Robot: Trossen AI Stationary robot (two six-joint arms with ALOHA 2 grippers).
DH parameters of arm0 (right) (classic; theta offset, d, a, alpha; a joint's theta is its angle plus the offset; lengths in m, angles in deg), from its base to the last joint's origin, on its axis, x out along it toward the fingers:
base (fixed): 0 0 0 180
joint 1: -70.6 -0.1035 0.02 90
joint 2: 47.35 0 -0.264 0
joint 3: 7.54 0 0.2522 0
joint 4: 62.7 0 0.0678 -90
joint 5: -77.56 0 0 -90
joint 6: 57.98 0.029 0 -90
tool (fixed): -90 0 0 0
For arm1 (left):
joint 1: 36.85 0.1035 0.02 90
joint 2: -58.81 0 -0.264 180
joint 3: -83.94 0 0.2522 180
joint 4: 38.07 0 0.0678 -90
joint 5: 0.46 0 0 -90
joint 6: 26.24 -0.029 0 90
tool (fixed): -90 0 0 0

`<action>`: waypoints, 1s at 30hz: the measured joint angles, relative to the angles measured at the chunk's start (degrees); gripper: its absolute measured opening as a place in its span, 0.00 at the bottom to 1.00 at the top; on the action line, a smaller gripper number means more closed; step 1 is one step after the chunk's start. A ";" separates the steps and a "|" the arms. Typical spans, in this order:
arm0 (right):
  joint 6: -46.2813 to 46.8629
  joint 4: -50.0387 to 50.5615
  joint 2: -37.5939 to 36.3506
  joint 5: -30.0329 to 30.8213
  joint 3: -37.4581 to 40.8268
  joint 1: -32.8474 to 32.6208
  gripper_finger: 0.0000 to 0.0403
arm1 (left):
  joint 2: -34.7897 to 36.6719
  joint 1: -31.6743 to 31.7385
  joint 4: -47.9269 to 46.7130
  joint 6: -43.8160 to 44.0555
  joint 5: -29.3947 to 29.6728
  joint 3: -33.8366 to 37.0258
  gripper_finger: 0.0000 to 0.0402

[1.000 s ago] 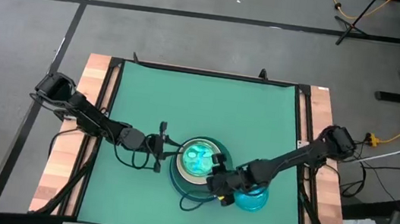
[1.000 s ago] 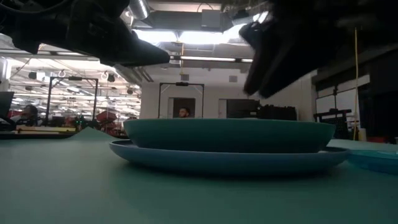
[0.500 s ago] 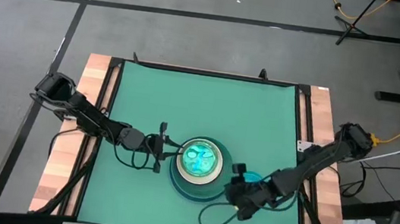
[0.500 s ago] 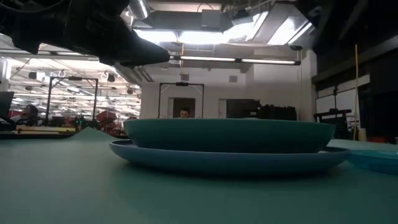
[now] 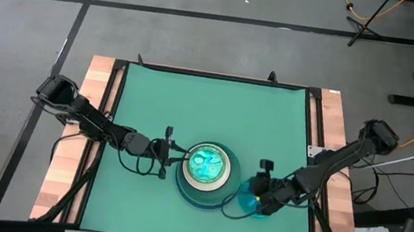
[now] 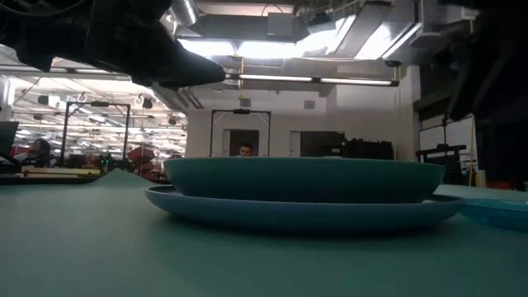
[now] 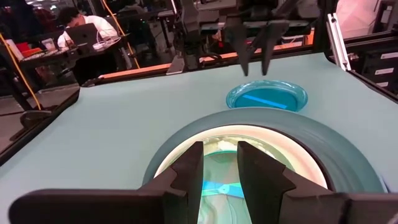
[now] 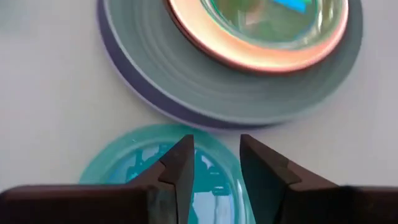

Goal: Stack plastic plates
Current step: Stack the transparent light blue plate on top of the light blue plate

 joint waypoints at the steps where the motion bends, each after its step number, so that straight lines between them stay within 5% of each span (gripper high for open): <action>1: 1.07 0.00 -0.56 -0.01 0.95 0.00 0.30 | 0.00 0.00 0.00 0.00 -0.01 0.00 0.23; 30: 20.60 0.52 -8.26 -3.94 19.12 0.00 0.30 | 0.00 0.00 -0.03 -0.02 0.06 0.00 0.23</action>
